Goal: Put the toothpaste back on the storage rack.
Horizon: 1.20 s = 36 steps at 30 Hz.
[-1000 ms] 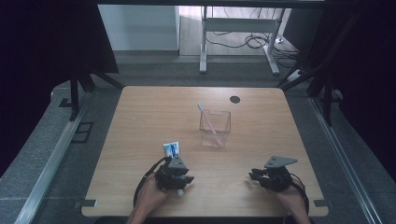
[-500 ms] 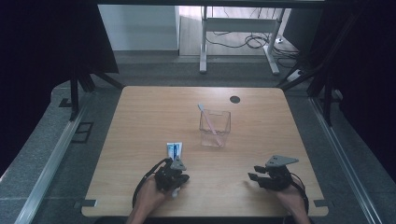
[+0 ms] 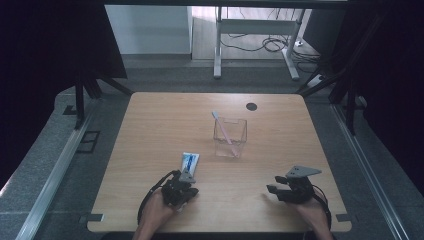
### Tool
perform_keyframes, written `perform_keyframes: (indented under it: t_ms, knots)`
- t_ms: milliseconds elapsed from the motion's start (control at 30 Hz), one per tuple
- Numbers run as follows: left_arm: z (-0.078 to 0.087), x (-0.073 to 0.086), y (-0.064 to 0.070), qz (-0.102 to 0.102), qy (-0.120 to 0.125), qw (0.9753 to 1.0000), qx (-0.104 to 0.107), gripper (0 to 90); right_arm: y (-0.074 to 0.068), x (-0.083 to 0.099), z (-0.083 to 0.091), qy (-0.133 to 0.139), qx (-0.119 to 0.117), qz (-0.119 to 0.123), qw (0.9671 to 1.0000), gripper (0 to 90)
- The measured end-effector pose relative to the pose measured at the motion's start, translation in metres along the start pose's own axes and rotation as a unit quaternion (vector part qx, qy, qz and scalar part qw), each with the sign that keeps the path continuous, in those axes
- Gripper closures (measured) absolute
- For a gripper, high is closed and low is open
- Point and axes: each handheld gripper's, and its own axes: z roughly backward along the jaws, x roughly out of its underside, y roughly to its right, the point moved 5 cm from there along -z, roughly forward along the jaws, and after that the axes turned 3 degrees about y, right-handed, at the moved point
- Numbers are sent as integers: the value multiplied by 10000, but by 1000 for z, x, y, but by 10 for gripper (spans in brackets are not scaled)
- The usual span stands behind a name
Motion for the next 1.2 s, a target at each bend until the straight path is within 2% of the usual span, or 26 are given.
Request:
perform_keyframes:
  t_ms: [367,767,967,1200]
  knots:
    - [7,7,-10,36,-110,9998,-156,894,1,1,0,-30,4,-47,10000,463]
    - [15,12,-22,42,-123,9992,-365,893,2,2,-1,-89,28,-41,9999,463]
    - [16,13,-23,78,-116,9994,-328,887,2,3,-2,-131,23,3,9999,463]
    - [22,8,-25,223,41,9993,-289,832,2,3,-2,-114,23,29,9999,463]
